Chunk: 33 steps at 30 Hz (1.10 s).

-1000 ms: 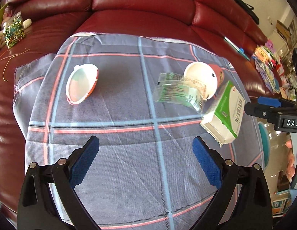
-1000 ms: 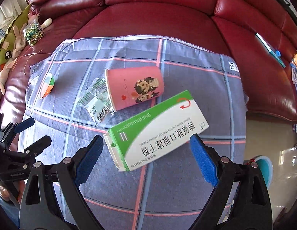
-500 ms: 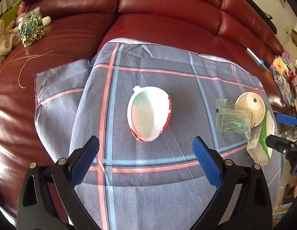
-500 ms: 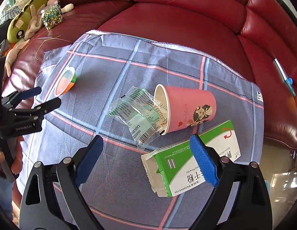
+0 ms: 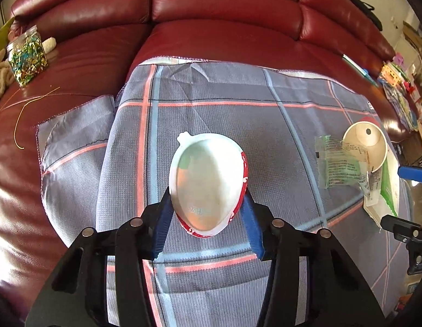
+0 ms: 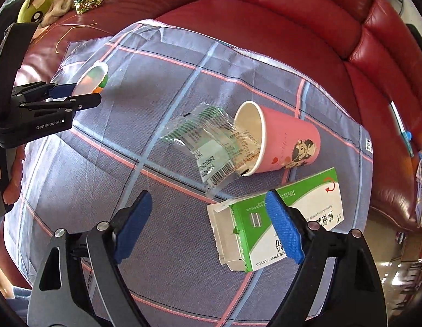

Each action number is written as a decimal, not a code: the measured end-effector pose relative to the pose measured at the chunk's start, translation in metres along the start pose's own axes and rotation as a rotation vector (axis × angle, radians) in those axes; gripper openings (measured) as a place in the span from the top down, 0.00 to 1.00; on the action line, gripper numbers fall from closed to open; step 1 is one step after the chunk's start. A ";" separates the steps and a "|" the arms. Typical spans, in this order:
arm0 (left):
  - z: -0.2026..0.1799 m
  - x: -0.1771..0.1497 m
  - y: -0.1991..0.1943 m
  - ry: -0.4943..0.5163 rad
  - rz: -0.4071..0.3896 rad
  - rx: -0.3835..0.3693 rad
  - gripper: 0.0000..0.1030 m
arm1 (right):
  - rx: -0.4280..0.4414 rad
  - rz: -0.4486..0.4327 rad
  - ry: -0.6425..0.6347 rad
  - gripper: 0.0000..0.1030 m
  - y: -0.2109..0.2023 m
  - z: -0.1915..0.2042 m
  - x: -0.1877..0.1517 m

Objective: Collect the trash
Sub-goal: 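Grasp the small white cup with the left tool while the right tool grasps the clear wrapper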

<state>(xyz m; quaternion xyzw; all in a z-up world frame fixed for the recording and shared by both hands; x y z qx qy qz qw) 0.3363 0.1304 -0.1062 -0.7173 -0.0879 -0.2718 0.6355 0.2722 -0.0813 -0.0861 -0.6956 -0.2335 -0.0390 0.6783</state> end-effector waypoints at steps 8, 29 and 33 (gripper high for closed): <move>0.006 -0.032 -0.039 -0.023 -0.025 -0.034 0.52 | -0.003 0.000 -0.146 0.23 0.014 0.033 0.020; -0.013 -0.046 -0.051 -0.036 -0.027 -0.083 0.52 | -0.002 0.054 -0.184 0.57 0.060 0.028 0.038; -0.023 -0.047 -0.058 -0.026 -0.036 -0.087 0.52 | 0.080 0.053 -0.150 0.62 0.047 0.033 0.029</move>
Point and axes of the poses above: each gripper's, at about its wrist camera, not at the fingertips, and y roughly the way its jaws point, z to its left, x to its top, the point moved 2 cm from there along y, roughly the way its jaws point, and after that the axes turned 7 degrees about y, right-handed, at the moved point
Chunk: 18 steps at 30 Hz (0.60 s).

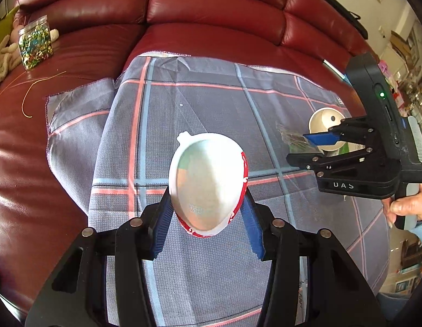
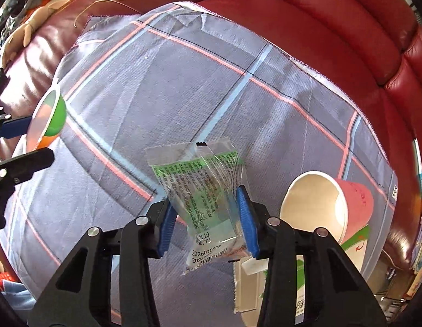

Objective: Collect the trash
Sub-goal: 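Grasp the small white cup with the left tool while the right tool grasps the clear wrapper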

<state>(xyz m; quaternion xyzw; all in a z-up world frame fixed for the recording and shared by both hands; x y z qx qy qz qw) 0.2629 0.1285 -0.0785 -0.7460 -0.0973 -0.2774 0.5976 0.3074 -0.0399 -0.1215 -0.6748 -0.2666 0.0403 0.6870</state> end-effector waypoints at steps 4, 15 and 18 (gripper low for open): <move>-0.011 -0.004 -0.008 0.011 -0.006 0.002 0.52 | 0.057 -0.015 0.023 0.64 -0.016 0.007 -0.010; -0.066 -0.014 -0.038 0.077 -0.034 -0.009 0.52 | 0.080 -0.104 0.093 0.64 -0.077 -0.005 -0.064; -0.088 -0.014 -0.046 0.110 -0.044 -0.016 0.52 | 0.087 -0.127 0.138 0.64 -0.094 -0.020 -0.083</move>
Point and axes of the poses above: each gripper's, at about its wrist camera, not at the fingertips, and y roughly the way its jaws point, z to its left, x to its top, the point moved 2 cm from there along y, roughly the way its jaws point, and after that the axes turned 7 degrees about y, right-handed, at the moved point
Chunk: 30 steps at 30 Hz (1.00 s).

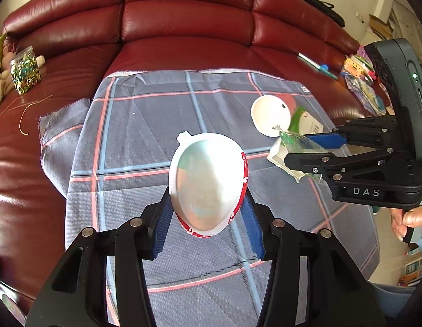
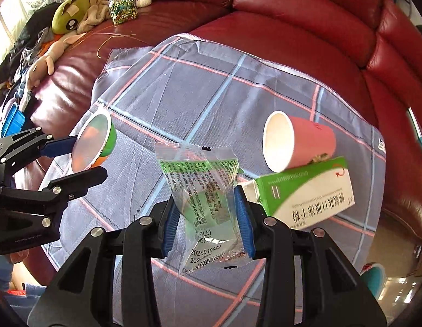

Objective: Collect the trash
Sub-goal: 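Grasp the small white cup with the left tool while the right tool grasps the clear wrapper, then carry cup and wrapper over the teal bin and open both tools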

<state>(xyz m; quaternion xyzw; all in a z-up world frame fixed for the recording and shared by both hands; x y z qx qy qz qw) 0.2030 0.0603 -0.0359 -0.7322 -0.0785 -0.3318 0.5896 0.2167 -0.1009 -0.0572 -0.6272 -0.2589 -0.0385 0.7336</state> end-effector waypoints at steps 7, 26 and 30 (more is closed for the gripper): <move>-0.048 0.001 -0.013 0.049 -0.015 -0.024 0.52 | 0.007 -0.046 0.069 0.64 -0.034 -0.029 -0.035; -0.182 0.002 -0.012 0.209 0.014 -0.109 0.52 | 0.013 -0.160 0.335 0.64 -0.100 -0.142 -0.137; -0.217 0.009 -0.002 0.257 0.027 -0.131 0.52 | 0.005 -0.185 0.389 0.64 -0.112 -0.175 -0.156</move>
Point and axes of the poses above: each gripper's, at about its wrist camera, not at the fingertips, and y roughly the way its jaws point, z to its left, x to its top, the point moved 2 cm from there along y, roughly the way its jaws point, and after that the axes turned 7 degrees about y, right-handed, at the moved point
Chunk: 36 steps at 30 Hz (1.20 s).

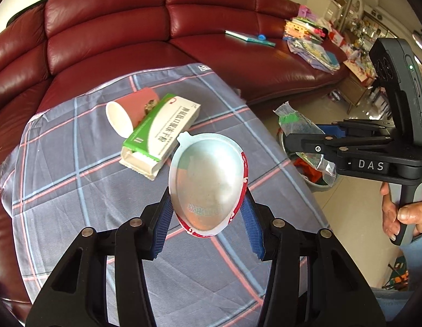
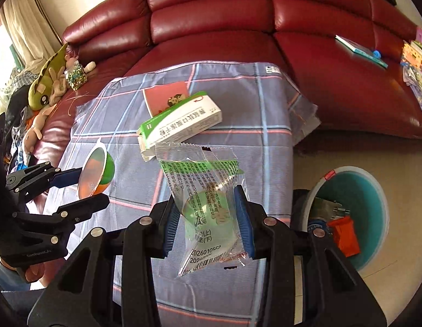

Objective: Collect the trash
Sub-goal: 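Carry cup and wrapper over the teal bin and open both tools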

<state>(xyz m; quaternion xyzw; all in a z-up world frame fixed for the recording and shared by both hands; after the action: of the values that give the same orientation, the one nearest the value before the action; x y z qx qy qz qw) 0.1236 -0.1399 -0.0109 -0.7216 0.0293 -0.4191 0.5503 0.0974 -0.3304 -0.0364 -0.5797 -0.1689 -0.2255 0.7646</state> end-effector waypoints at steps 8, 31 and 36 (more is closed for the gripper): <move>-0.065 0.035 0.039 0.110 0.040 -0.059 0.52 | -0.043 -0.045 0.120 0.64 -0.027 -0.083 -0.011; -0.207 0.096 0.168 0.291 0.165 -0.221 0.51 | -0.125 -0.052 0.425 0.64 -0.036 -0.255 -0.045; -0.219 0.098 0.196 0.303 0.199 -0.245 0.51 | -0.134 -0.026 0.444 0.64 -0.022 -0.266 -0.045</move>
<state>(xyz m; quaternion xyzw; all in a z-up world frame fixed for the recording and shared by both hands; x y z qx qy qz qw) 0.1295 -0.4348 -0.1058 -0.7053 0.2333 -0.4599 0.4865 0.0469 -0.5849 -0.1135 -0.5631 0.0116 -0.3681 0.7398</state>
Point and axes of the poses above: each gripper's, at about its wrist camera, not at the fingertips, and y roughly the way its jaws point, z to its left, x to its top, the point moved 2 cm from there along y, roughly the way its jaws point, and after that the axes turned 7 degrees about y, right-handed, at the moved point
